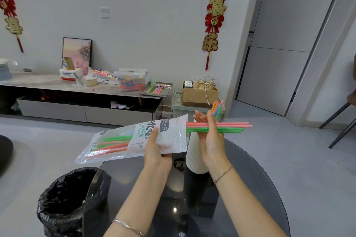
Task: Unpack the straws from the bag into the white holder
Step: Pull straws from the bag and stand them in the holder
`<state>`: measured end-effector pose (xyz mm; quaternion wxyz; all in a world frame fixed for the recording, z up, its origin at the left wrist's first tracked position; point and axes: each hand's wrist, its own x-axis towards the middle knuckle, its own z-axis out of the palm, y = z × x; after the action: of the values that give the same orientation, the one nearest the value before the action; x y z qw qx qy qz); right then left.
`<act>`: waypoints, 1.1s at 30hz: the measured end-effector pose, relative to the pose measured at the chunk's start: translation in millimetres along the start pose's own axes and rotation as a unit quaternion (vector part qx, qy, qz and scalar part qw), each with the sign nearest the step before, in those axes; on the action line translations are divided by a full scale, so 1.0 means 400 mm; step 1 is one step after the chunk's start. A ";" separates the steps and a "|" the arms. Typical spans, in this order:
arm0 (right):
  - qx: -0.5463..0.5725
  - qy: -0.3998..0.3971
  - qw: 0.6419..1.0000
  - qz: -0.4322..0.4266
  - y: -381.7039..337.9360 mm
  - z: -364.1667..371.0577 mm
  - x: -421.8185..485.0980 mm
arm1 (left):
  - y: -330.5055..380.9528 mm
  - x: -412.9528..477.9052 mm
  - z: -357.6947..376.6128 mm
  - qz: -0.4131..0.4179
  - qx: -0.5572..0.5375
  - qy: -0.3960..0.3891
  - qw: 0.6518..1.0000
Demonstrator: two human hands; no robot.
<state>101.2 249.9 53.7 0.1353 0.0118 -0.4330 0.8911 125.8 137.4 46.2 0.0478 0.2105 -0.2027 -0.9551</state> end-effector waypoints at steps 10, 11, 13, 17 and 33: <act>0.133 0.012 0.991 -0.010 -0.198 0.062 0.123 | 0.041 0.042 -0.003 0.018 -0.021 0.027 0.999; 0.123 0.013 0.992 -0.021 -0.223 0.065 0.139 | 0.045 0.048 -0.003 0.026 -0.016 0.027 0.999; 0.105 0.014 0.994 -0.037 -0.268 0.074 0.166 | 0.046 0.058 -0.001 0.036 -0.010 0.027 0.999; 0.080 0.013 0.995 -0.057 -0.327 0.088 0.204 | 0.037 0.069 0.001 0.034 -0.011 0.029 0.999; -0.187 0.029 0.980 -0.064 -0.219 0.058 0.269 | 0.023 0.084 -0.006 0.039 0.009 0.025 0.999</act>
<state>17.2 308.4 150.2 0.2047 -0.0121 -0.5862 0.7838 96.5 122.0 35.2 0.0881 0.2264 -0.2184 -0.9452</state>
